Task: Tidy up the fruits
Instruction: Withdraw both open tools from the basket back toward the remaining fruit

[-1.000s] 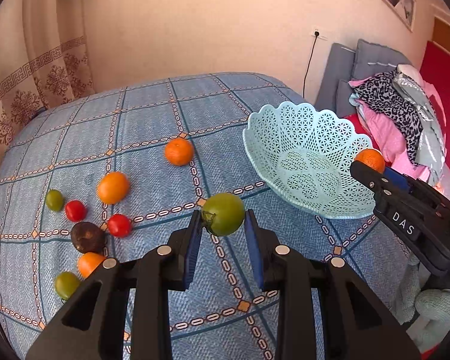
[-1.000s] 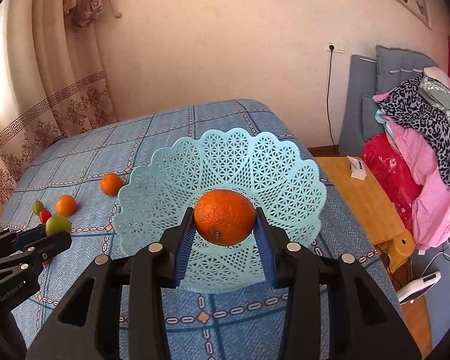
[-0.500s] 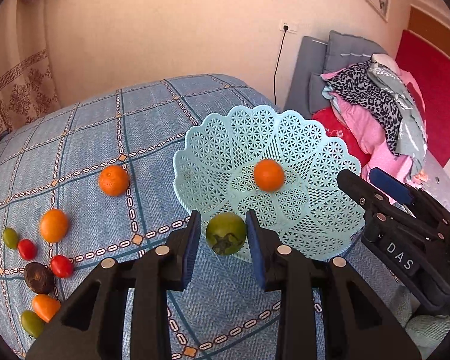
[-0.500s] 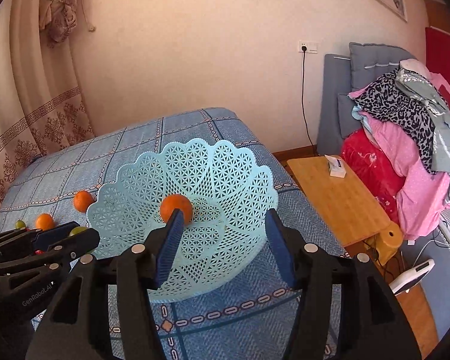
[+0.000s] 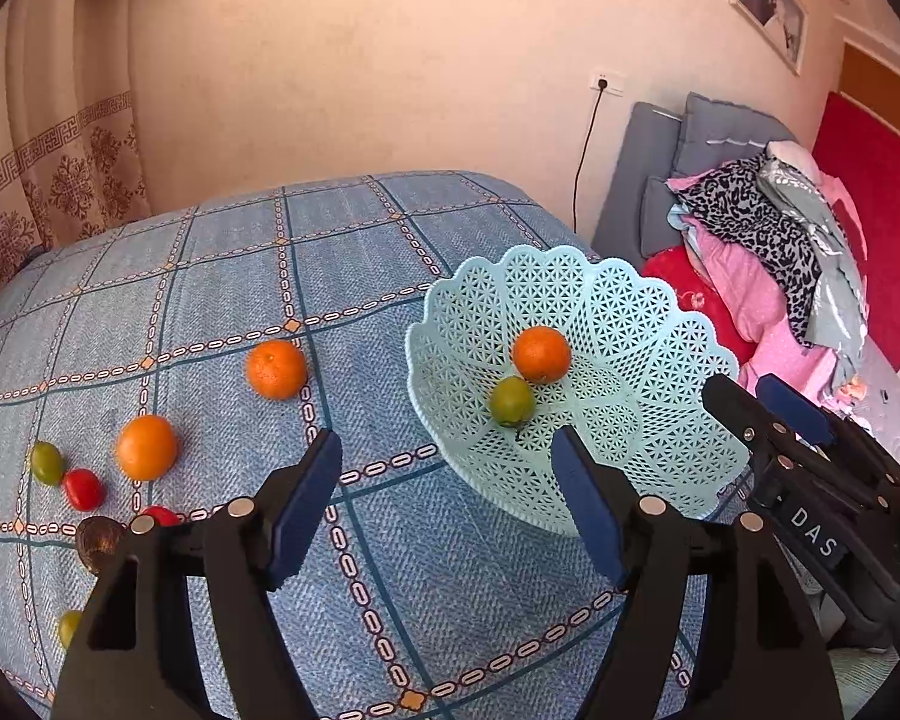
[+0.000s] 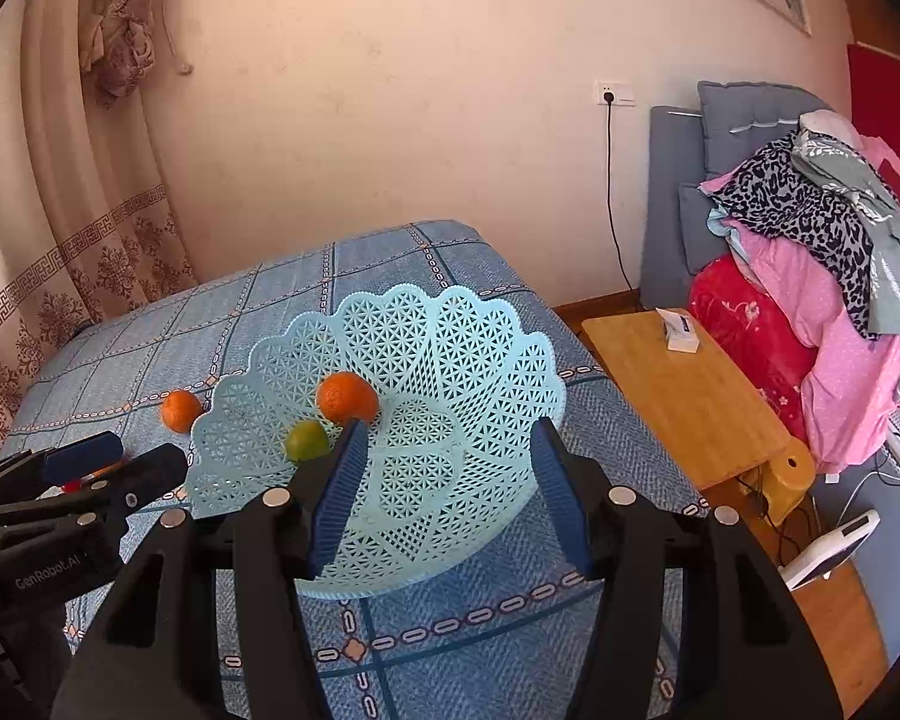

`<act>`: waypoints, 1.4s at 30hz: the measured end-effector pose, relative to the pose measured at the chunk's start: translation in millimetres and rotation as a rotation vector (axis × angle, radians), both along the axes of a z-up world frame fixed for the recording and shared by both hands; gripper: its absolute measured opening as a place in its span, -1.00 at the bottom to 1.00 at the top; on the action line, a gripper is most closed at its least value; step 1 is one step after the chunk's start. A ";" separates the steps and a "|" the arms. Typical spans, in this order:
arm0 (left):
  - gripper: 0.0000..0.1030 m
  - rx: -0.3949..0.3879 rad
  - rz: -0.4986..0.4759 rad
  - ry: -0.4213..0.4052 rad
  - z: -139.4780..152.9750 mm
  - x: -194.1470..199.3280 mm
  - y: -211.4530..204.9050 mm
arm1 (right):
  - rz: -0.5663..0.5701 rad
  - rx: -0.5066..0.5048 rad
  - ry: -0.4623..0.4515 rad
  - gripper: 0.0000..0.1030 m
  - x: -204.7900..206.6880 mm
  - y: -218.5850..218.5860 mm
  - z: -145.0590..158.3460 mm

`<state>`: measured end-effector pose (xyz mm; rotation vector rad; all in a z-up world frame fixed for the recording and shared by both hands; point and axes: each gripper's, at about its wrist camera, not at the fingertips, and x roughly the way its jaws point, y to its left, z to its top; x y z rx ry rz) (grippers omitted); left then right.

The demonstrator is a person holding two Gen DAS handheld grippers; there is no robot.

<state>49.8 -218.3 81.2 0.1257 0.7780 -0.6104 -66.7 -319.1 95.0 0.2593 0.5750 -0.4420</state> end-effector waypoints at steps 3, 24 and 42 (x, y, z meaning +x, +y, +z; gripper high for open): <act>0.70 -0.022 0.055 0.006 5.8 4.7 18.2 | 0.018 0.009 -0.016 0.15 -1.1 8.9 1.4; 0.82 0.028 0.301 -0.116 30.3 -8.3 151.6 | 0.257 0.044 -0.017 0.16 16.1 93.1 1.8; 0.83 0.116 0.359 0.007 -41.1 -13.5 212.0 | 0.398 0.124 0.079 0.16 38.0 145.8 -20.0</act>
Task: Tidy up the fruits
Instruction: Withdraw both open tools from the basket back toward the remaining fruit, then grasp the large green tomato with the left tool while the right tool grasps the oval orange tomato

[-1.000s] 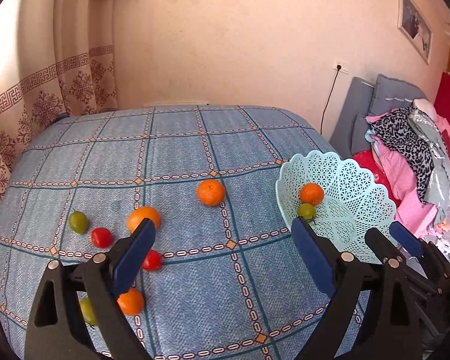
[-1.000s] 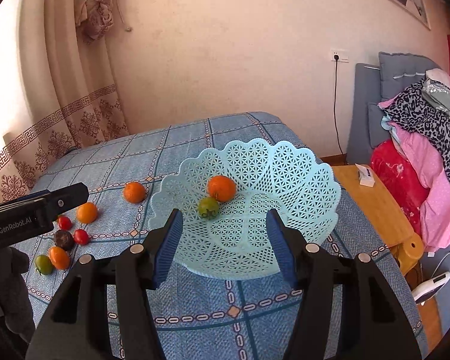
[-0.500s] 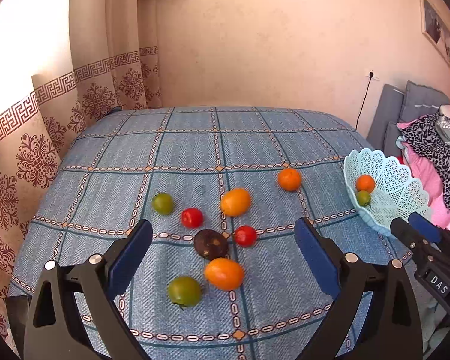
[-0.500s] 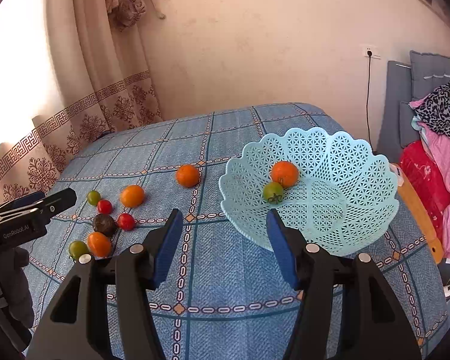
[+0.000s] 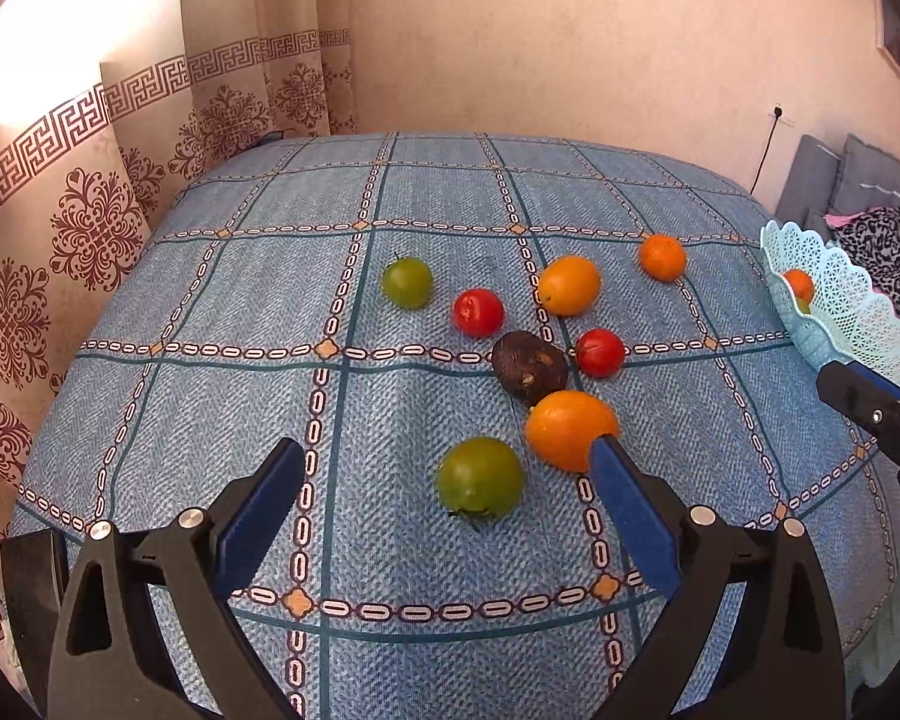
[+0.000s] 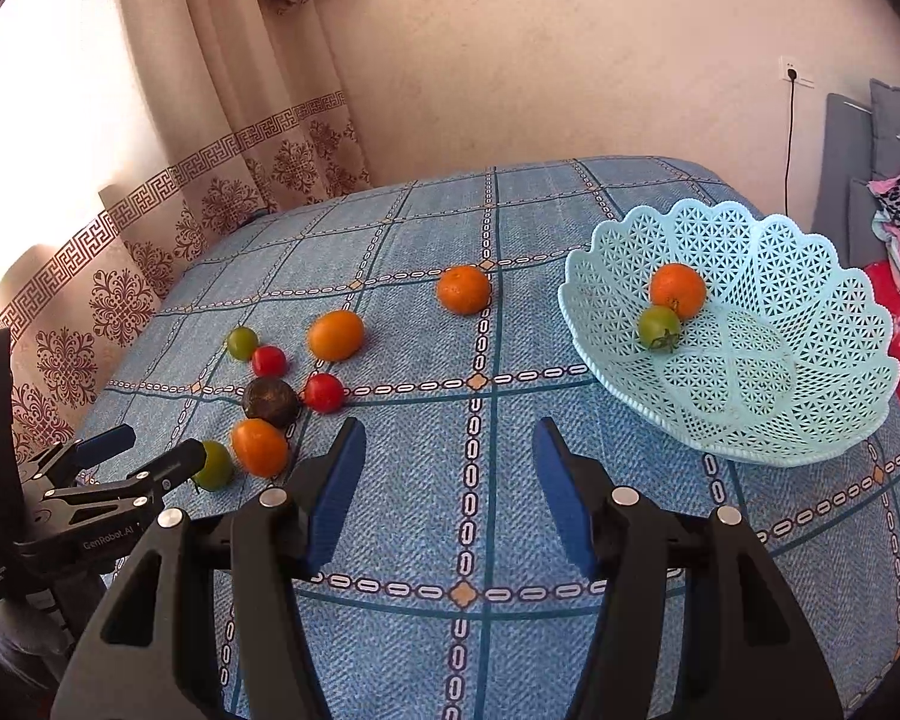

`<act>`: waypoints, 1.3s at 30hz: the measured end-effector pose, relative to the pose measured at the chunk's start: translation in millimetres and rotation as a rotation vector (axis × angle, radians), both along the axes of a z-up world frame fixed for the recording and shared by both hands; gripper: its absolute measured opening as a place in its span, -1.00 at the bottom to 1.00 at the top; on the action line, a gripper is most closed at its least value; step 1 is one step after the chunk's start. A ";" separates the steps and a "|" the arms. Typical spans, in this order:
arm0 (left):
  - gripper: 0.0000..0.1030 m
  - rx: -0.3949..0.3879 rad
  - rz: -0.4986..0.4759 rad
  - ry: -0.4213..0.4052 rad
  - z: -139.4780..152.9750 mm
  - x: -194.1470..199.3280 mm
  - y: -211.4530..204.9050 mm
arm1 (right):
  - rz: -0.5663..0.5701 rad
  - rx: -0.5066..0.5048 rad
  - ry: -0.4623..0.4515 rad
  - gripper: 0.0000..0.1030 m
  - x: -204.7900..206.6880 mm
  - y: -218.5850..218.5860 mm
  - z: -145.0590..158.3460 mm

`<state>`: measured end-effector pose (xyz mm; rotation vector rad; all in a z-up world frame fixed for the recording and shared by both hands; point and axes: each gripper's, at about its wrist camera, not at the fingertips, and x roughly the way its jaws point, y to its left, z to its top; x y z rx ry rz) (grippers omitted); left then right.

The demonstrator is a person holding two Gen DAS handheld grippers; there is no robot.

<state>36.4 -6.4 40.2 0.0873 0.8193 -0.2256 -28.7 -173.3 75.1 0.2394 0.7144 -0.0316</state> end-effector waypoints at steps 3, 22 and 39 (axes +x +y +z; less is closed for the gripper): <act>0.76 0.001 -0.012 0.021 -9.1 2.1 -0.7 | 0.012 -0.001 0.014 0.16 3.0 5.4 -2.2; -0.33 -0.039 -0.072 0.074 -26.3 6.2 -1.9 | 0.081 -0.006 0.065 0.16 15.9 37.3 -14.0; -0.34 -0.036 0.018 -0.057 16.6 -9.1 32.4 | 0.245 0.047 0.167 0.16 58.2 81.6 -36.8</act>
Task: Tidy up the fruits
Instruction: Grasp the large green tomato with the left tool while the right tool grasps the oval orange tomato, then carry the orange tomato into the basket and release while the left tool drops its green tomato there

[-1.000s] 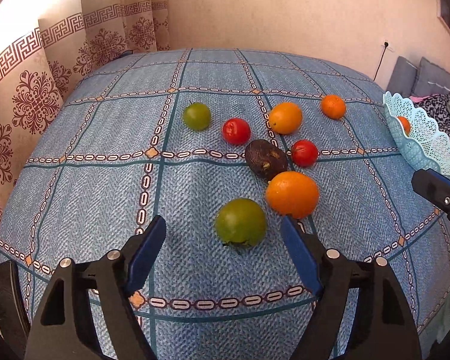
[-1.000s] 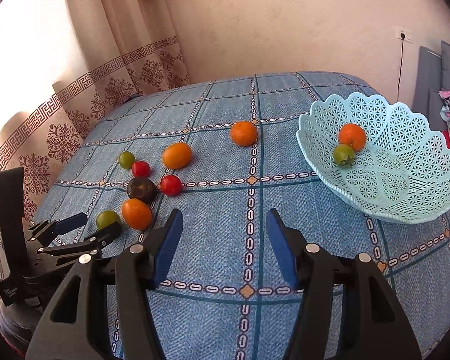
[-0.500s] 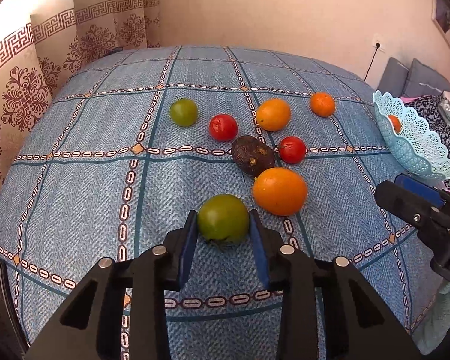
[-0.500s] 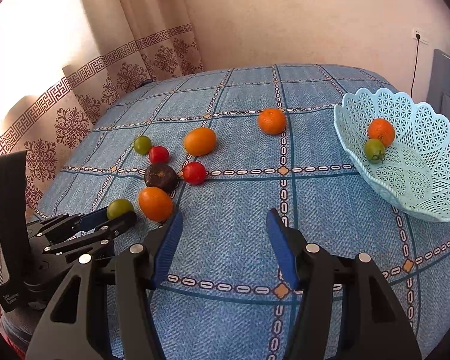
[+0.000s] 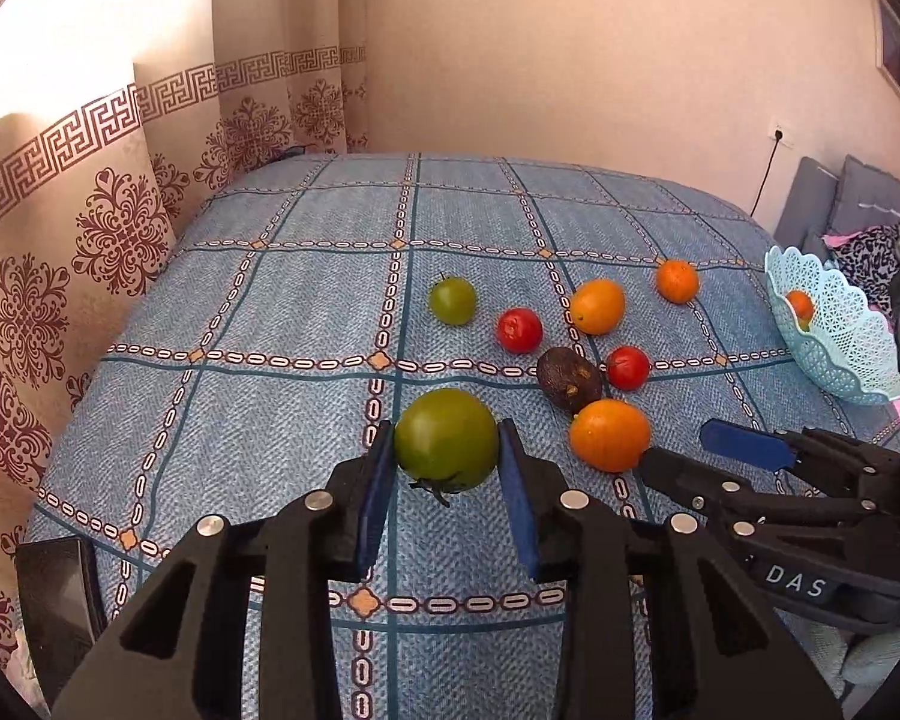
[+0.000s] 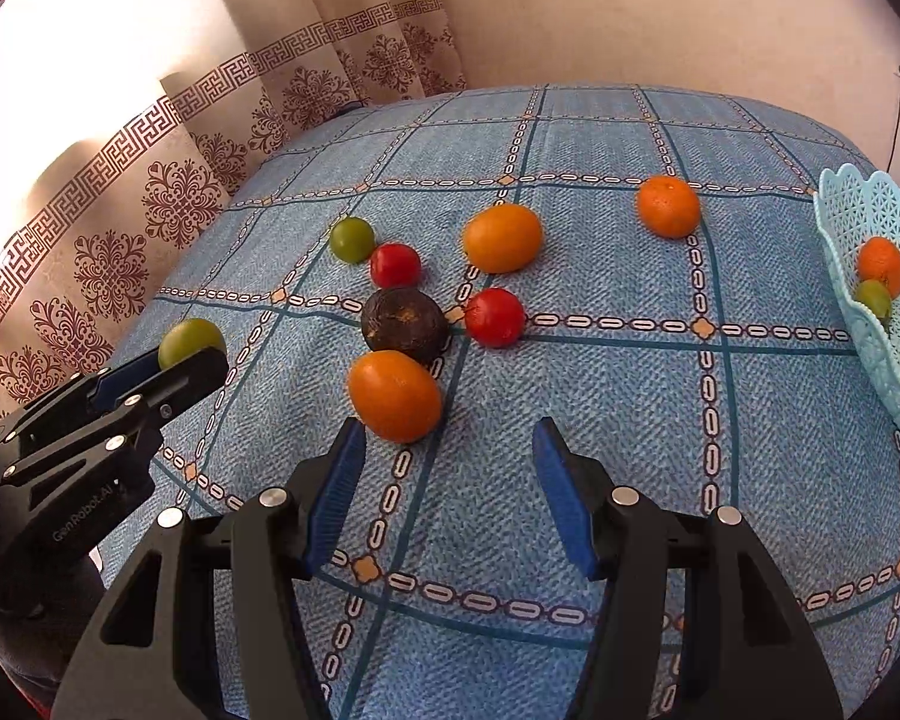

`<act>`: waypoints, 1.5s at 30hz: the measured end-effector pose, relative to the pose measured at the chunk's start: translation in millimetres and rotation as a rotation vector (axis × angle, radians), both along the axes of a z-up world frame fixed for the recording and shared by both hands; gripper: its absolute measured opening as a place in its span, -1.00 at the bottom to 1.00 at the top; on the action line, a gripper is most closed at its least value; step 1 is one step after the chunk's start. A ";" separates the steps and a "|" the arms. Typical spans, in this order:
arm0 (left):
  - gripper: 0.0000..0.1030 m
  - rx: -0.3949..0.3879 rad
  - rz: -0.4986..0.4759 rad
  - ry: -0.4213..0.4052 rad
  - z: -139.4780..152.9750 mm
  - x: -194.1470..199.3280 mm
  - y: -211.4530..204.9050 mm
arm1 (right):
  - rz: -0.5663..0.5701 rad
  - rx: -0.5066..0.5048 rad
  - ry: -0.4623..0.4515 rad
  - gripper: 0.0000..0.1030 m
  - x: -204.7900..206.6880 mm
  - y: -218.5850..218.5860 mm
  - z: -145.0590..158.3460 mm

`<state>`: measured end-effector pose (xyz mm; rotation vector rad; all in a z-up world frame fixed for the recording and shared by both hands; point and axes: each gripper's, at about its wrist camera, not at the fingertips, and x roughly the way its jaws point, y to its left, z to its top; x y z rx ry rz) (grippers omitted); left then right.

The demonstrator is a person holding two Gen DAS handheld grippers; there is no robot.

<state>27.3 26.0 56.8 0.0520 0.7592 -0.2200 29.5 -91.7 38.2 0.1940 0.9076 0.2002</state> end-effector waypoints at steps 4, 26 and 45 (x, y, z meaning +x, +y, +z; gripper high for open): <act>-0.34 -0.010 0.024 -0.010 5.2 -0.4 8.9 | 0.042 0.008 0.014 0.16 10.8 11.7 -5.3; -0.34 -0.018 0.038 0.007 3.4 4.5 9.0 | 0.075 -0.052 0.005 -0.24 20.3 28.9 -14.7; -0.34 0.002 0.001 -0.017 14.8 0.4 -14.5 | -0.025 -0.052 -0.089 -0.24 -2.5 -7.8 16.3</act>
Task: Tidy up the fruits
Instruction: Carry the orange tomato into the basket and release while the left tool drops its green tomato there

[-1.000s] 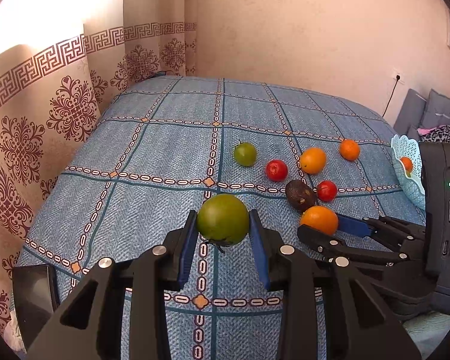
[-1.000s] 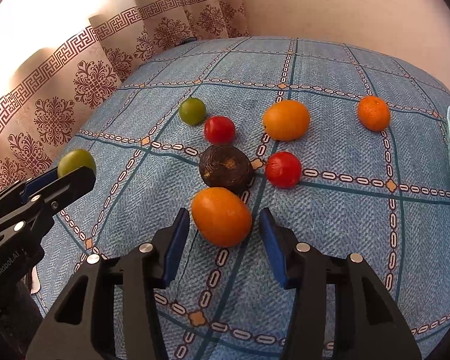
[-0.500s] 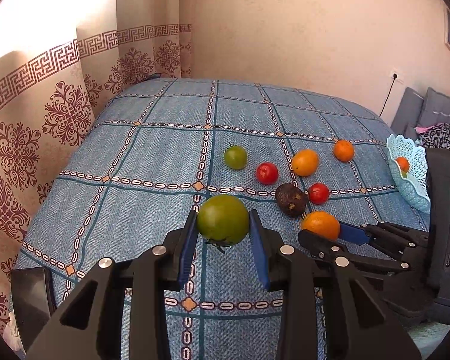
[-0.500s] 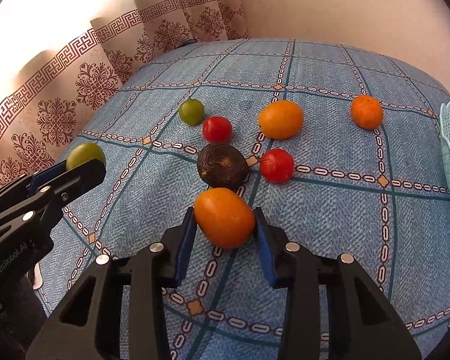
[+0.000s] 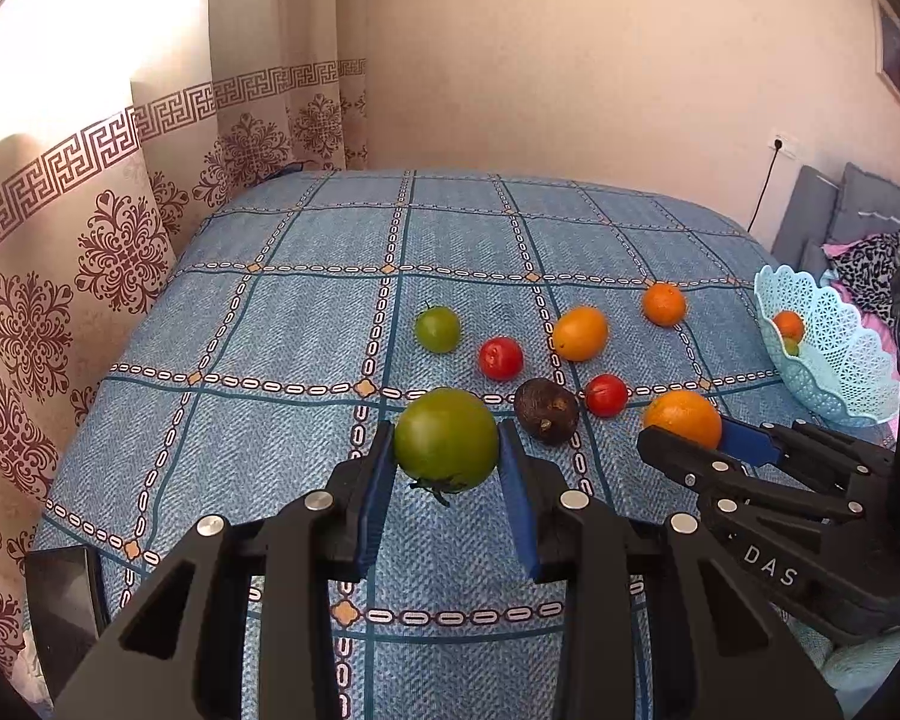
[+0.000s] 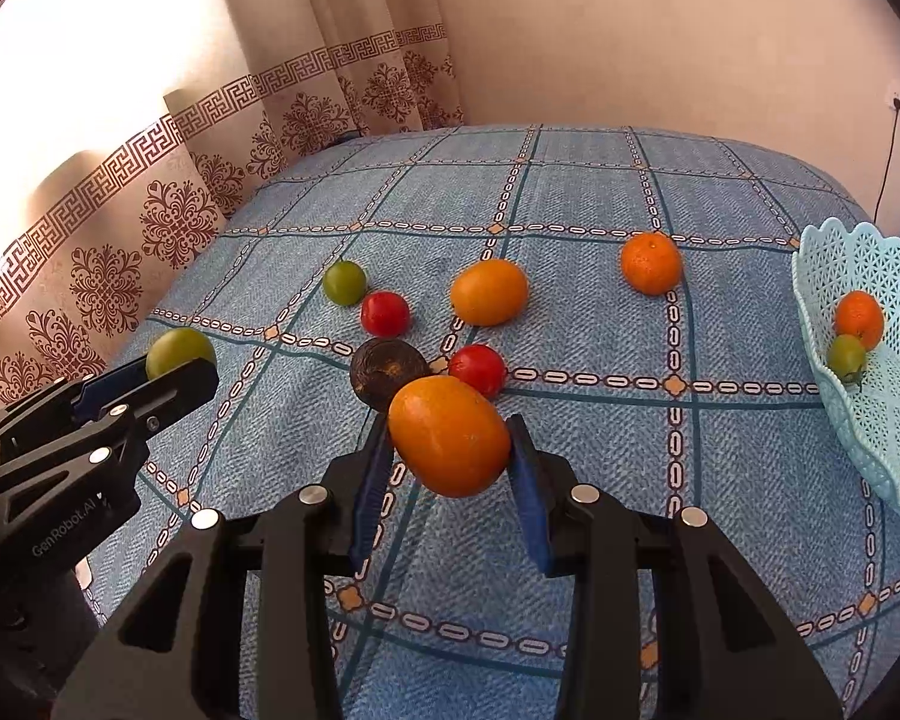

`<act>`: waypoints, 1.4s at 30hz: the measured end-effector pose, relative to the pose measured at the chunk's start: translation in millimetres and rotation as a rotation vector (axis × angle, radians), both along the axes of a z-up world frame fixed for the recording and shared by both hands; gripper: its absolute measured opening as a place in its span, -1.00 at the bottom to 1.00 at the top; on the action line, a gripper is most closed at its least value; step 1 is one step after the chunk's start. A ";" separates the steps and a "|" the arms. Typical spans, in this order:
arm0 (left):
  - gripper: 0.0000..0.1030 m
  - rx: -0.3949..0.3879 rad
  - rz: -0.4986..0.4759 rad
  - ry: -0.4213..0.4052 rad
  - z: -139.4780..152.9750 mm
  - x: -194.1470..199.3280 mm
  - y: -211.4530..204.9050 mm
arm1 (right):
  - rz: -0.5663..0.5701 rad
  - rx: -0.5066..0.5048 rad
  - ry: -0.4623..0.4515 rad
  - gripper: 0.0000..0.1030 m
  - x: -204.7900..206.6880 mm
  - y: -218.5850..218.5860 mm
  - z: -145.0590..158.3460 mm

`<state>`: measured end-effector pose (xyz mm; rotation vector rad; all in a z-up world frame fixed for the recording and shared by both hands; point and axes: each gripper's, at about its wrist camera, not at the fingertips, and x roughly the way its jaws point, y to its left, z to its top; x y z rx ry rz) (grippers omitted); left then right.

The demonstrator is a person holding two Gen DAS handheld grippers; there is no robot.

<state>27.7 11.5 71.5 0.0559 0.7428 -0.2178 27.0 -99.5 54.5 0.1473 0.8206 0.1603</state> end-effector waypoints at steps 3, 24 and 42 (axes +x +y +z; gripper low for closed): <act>-0.34 0.004 -0.007 -0.004 2.2 -0.9 -5.8 | -0.024 -0.002 -0.014 -0.24 -2.3 -6.6 4.4; -0.34 0.018 -0.145 -0.039 23.2 -5.0 -82.0 | -0.325 -0.031 -0.161 -0.24 -46.8 -116.7 37.1; -0.34 0.007 -0.279 -0.009 25.4 -4.4 -162.3 | -0.548 -0.009 -0.132 -0.23 -73.9 -205.8 23.7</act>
